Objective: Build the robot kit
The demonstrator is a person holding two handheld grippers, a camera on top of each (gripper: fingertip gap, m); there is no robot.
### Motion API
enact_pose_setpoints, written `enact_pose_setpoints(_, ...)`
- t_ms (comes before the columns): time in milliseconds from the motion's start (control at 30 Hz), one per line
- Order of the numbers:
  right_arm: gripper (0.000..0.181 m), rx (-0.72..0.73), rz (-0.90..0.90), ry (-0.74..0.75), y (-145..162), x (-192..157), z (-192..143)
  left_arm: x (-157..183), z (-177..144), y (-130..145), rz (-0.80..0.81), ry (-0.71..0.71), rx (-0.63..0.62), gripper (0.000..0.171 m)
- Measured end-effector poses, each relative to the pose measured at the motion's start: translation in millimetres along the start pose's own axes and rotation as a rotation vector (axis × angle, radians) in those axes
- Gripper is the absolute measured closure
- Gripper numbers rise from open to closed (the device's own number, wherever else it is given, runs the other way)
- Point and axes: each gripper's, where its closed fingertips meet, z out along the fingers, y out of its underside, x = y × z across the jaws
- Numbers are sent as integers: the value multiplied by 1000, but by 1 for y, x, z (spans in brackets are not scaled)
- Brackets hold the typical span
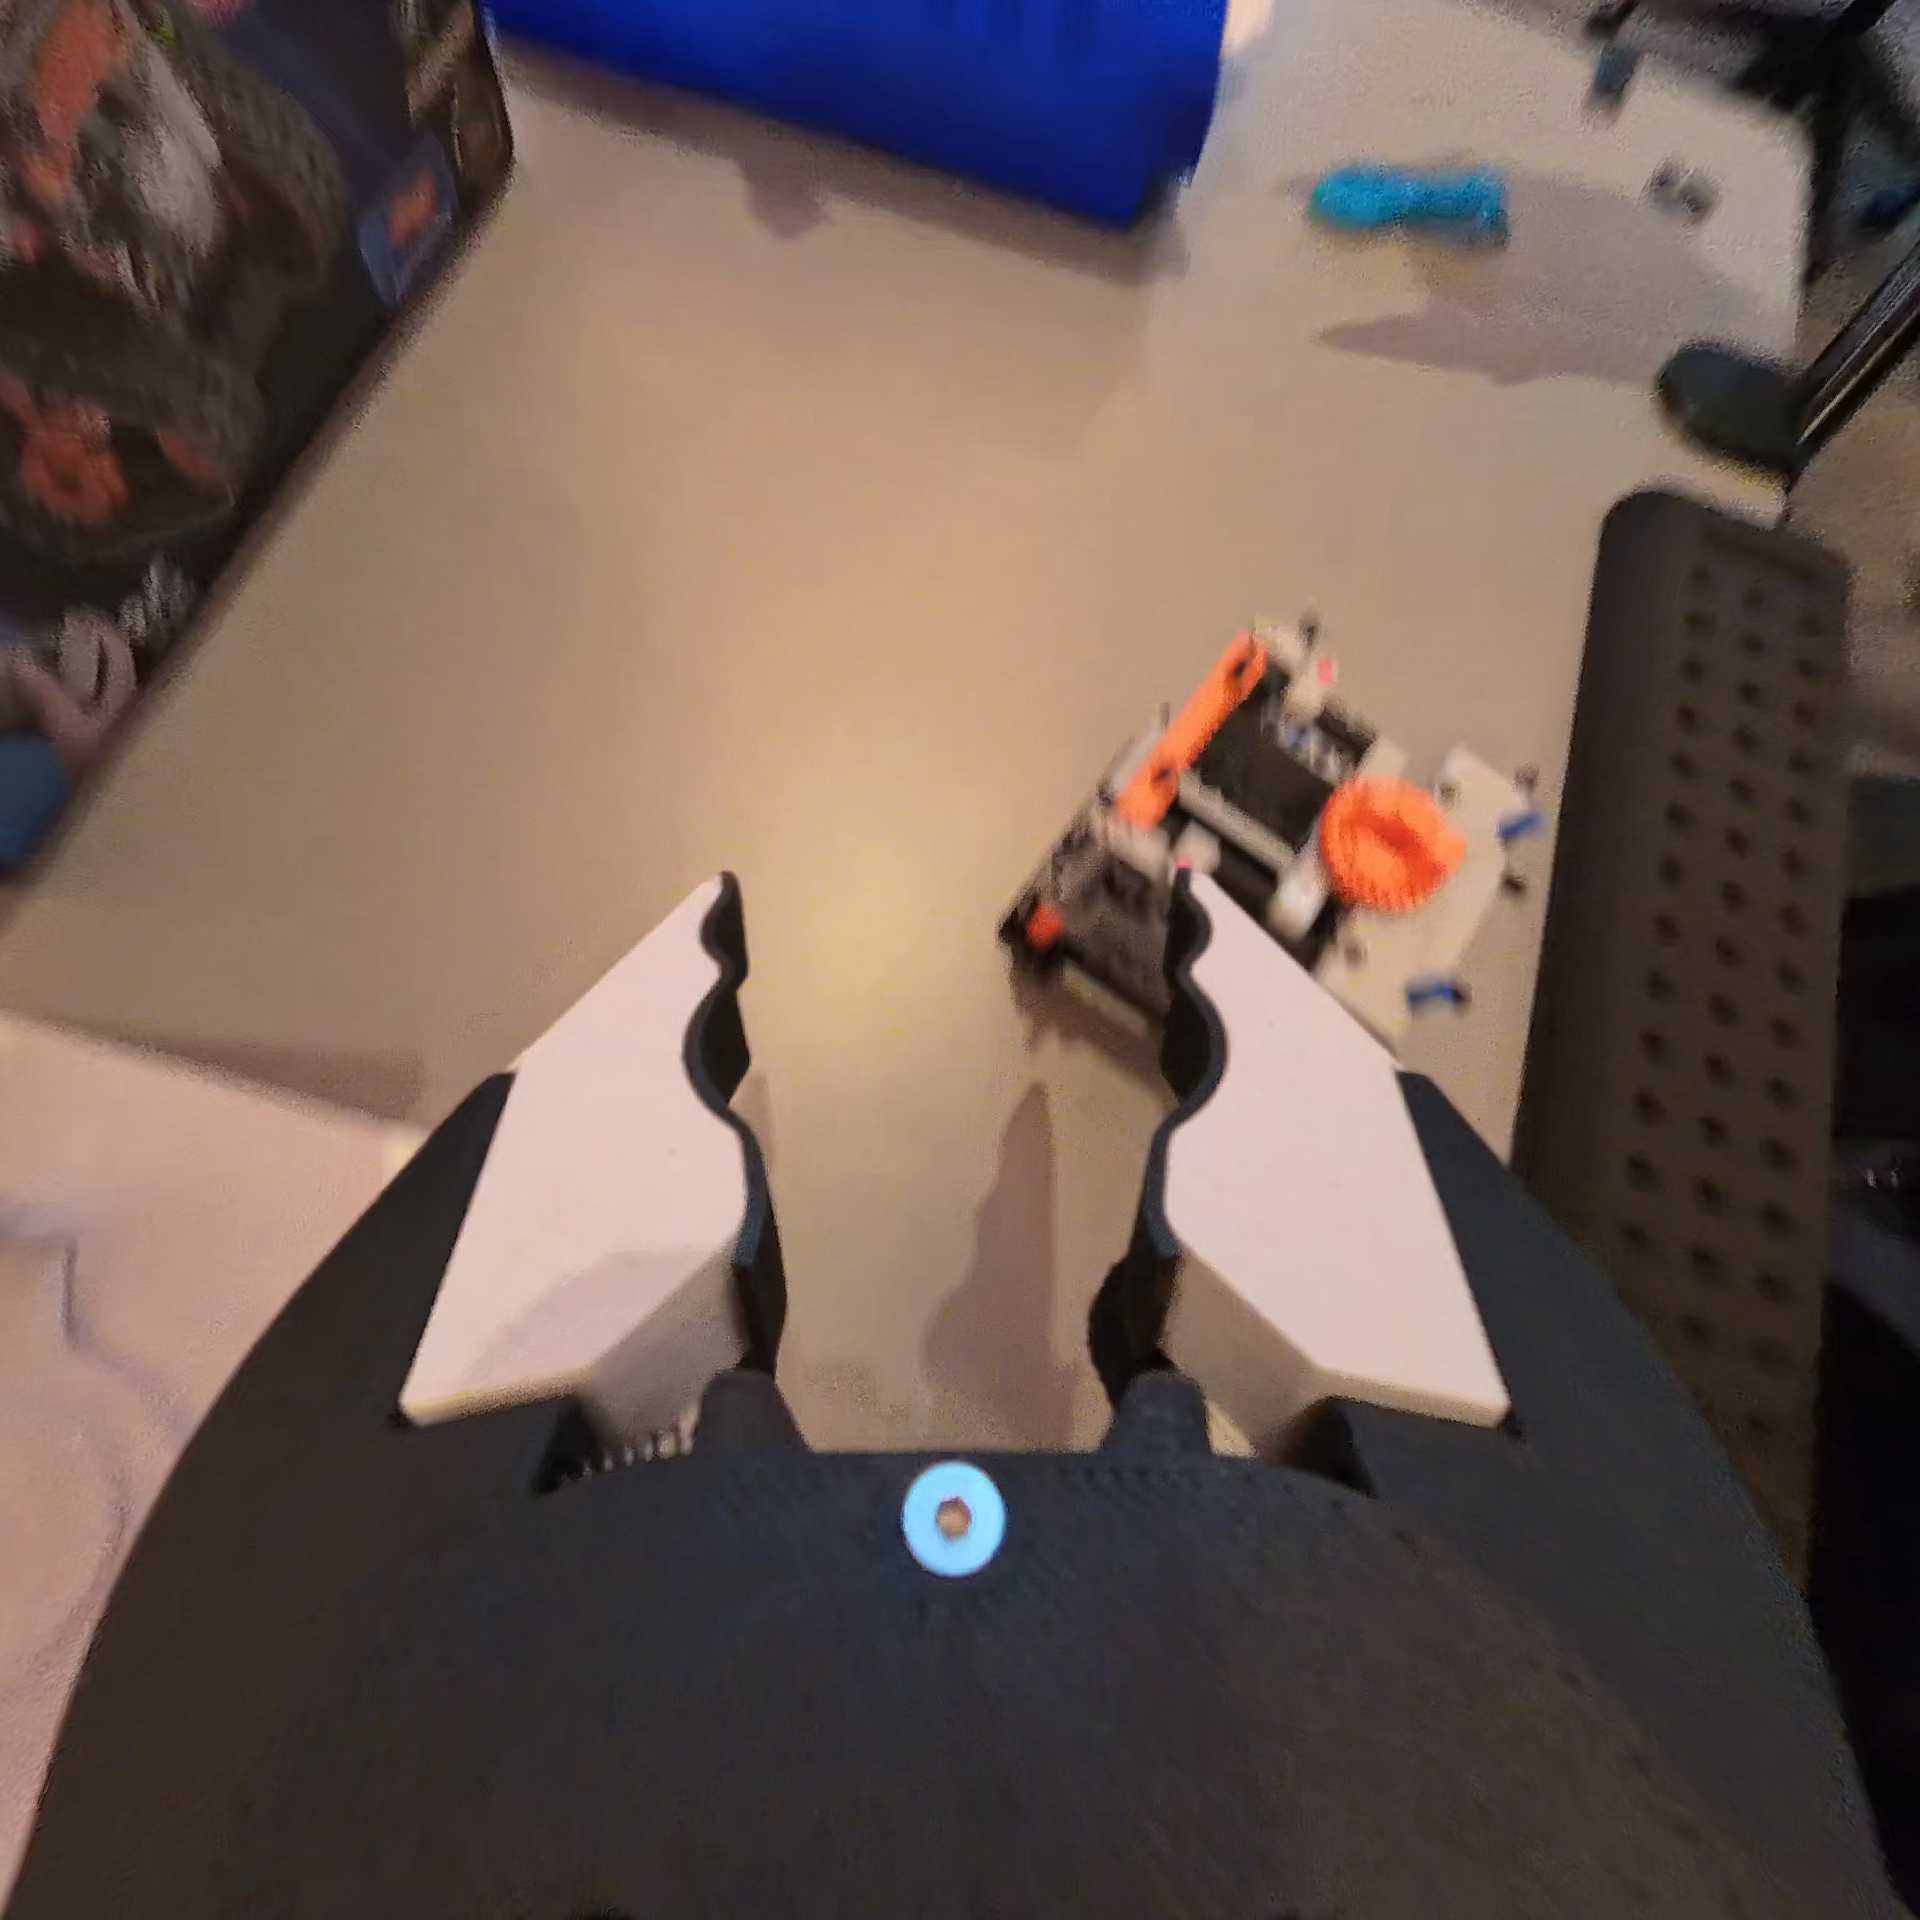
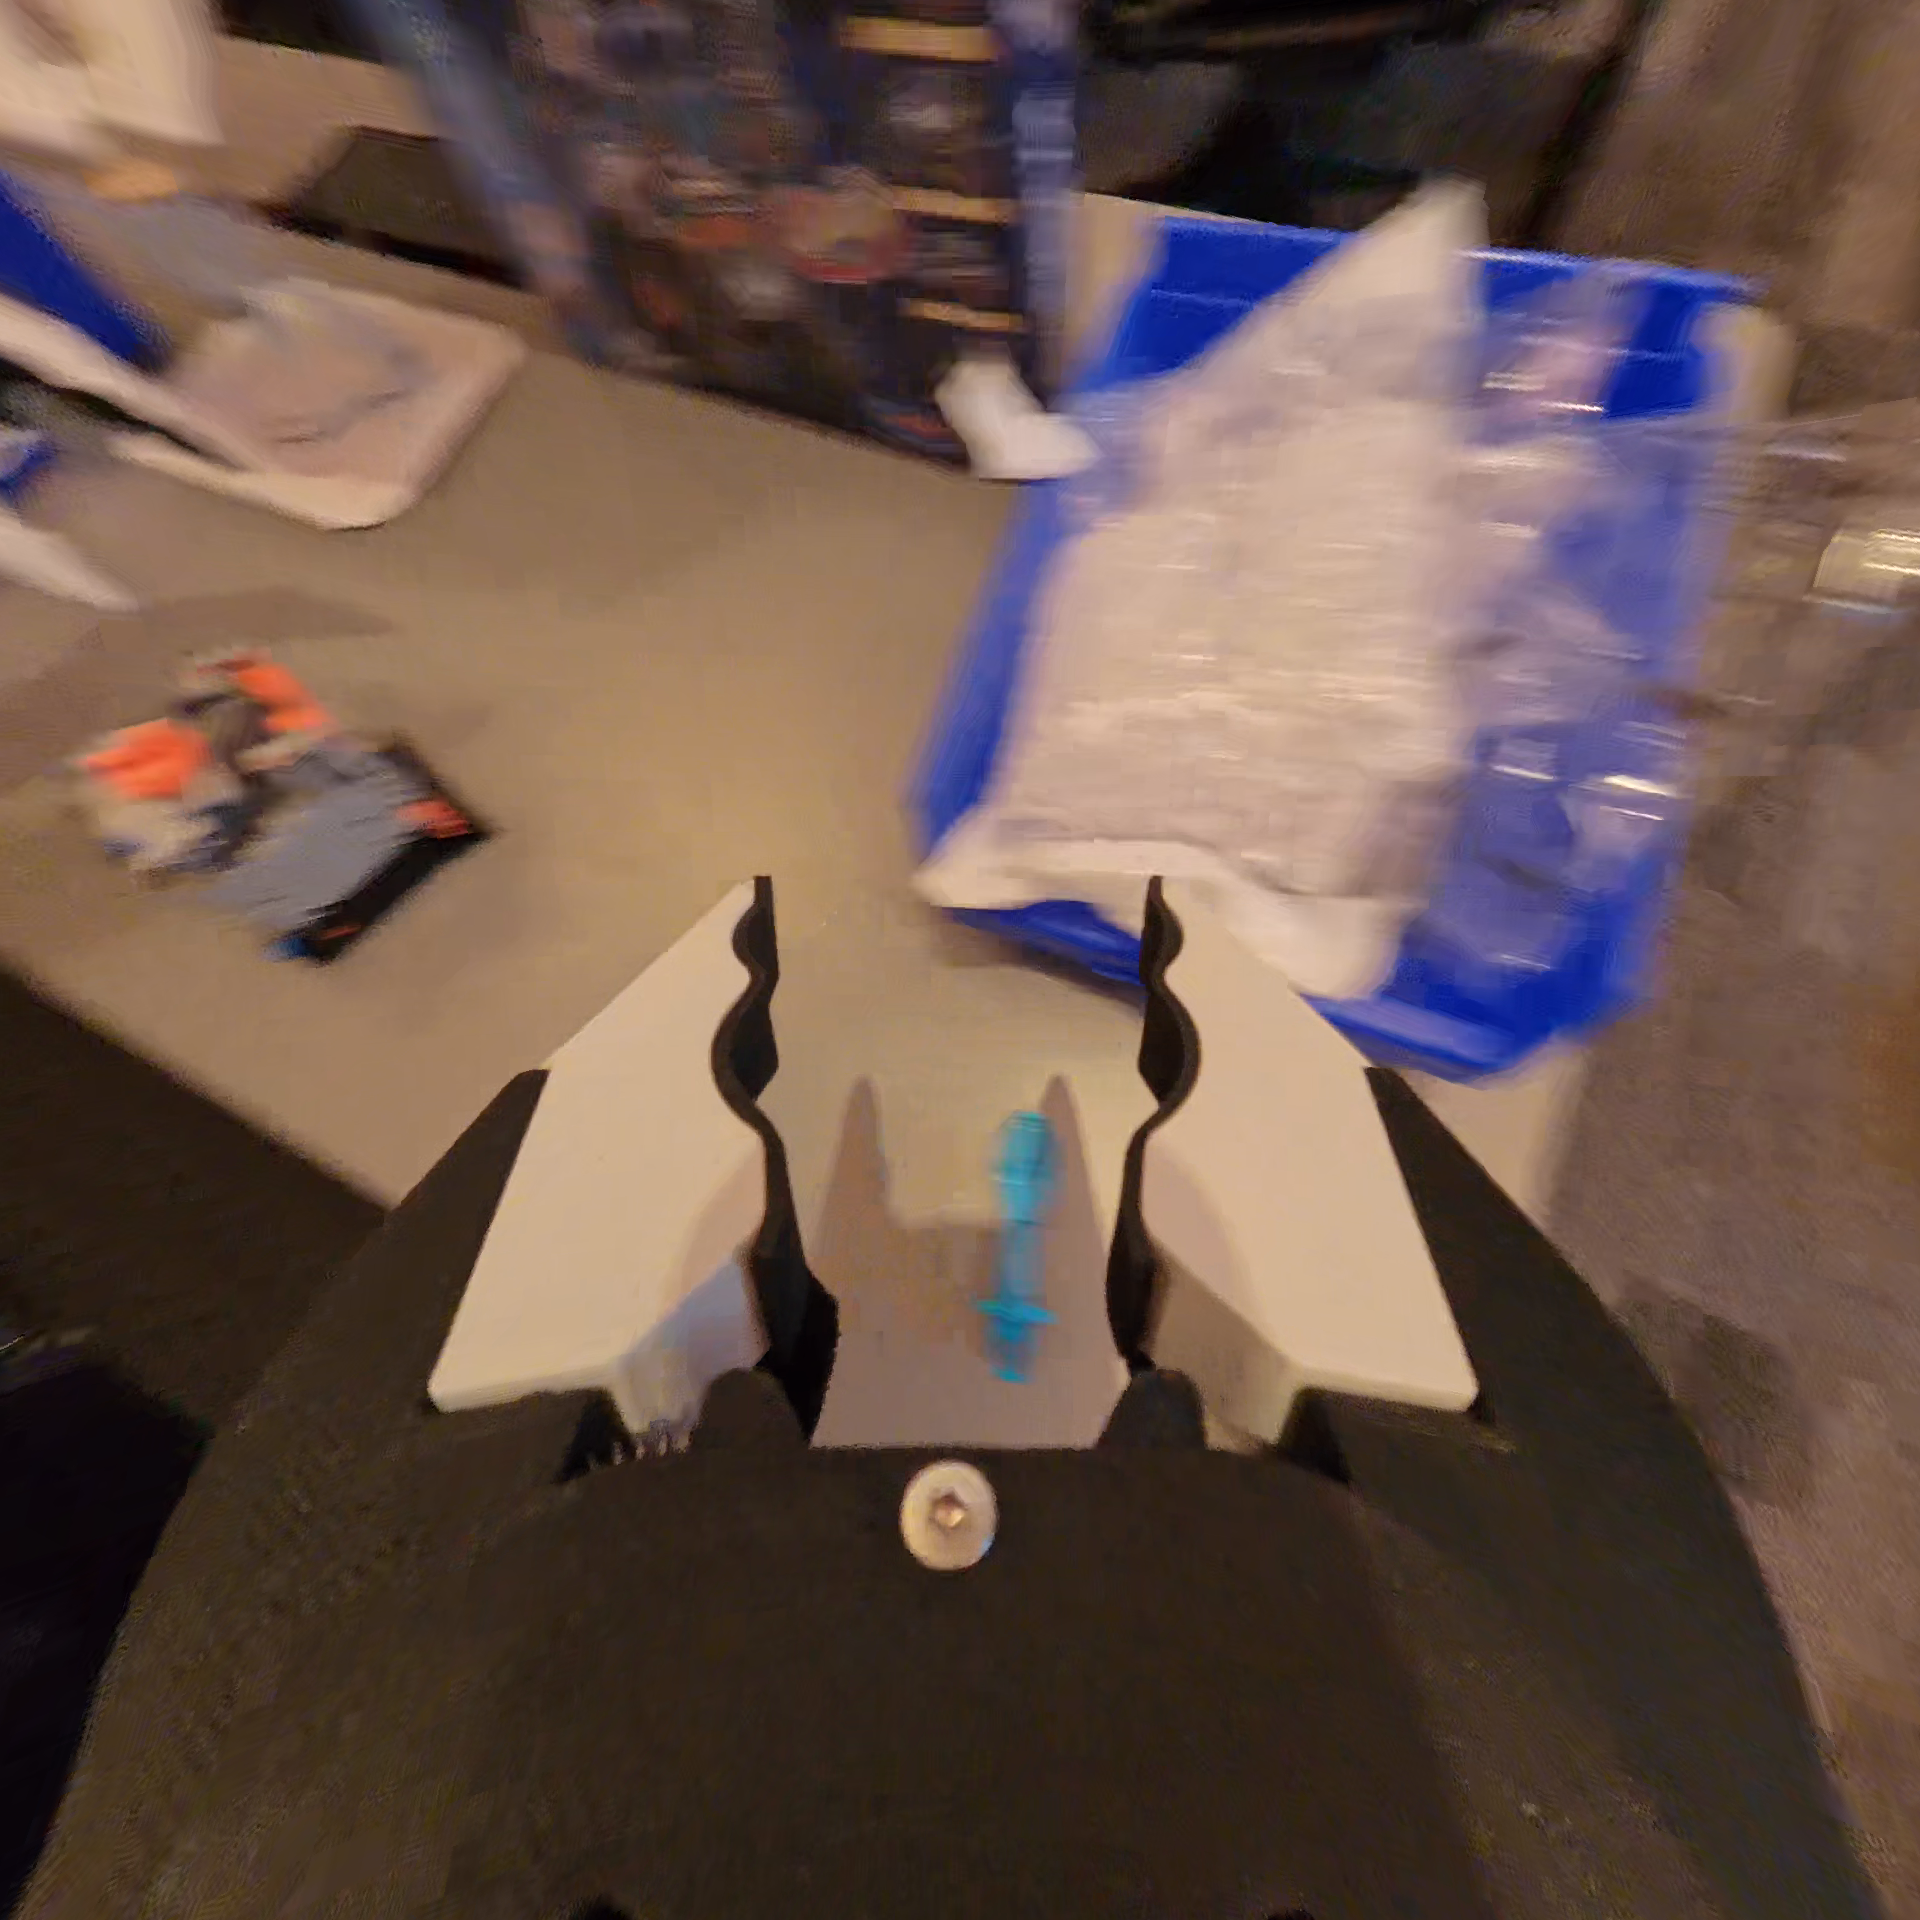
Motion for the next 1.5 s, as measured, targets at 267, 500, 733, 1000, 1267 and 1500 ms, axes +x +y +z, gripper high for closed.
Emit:
enact_pose_setpoints(267,82,-52,-207,-444,62,-242,105,64,-26,69,-45,101,-42,83)
enact_pose_setpoints(500,94,-154,-256,-410,108,-287,182,93,49,96,-52,156,-123,95)
enact_pose_setpoints(733,121,-157,-275,-339,102,-265,191,92,82,77,20,133,-99,107)
enact_pose_setpoints(1000,124,-172,-192,-278,82,-180,198,64,141,15,17,103,-82,102)
enact_pose_setpoints(1267,101,-83,-217,-72,67,-135,163,41,132,5,-17,25,-70,79)
enact_pose_setpoints(1500,71,-14,-527,-279,50,-290,151,5,48,79,-150,-274,-105,24)
